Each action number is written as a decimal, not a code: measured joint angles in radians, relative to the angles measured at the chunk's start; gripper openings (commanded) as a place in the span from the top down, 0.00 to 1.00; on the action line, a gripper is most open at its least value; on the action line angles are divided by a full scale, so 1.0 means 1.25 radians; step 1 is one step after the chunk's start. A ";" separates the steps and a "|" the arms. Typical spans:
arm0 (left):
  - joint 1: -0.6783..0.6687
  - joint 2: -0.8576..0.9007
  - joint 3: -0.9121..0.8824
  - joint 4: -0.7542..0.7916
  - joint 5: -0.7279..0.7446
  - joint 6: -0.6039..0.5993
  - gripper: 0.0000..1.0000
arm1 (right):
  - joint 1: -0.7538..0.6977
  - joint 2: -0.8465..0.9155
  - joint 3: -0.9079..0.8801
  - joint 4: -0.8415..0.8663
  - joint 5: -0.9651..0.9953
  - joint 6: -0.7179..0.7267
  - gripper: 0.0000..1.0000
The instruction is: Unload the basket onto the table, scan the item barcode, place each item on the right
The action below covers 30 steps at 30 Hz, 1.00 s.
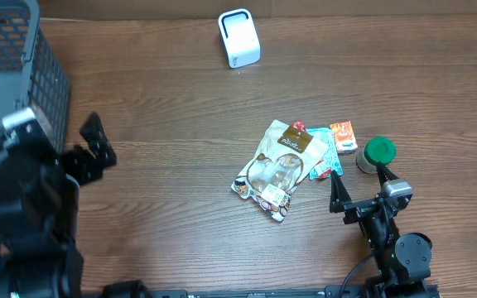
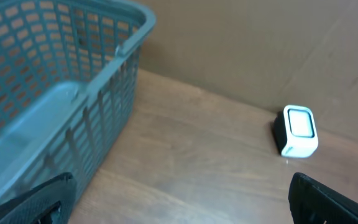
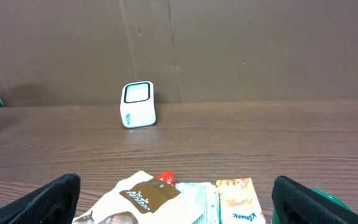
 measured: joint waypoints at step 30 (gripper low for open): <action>-0.035 -0.522 -0.584 0.547 0.023 0.018 0.00 | 0.000 0.000 0.000 -0.001 0.000 0.000 0.00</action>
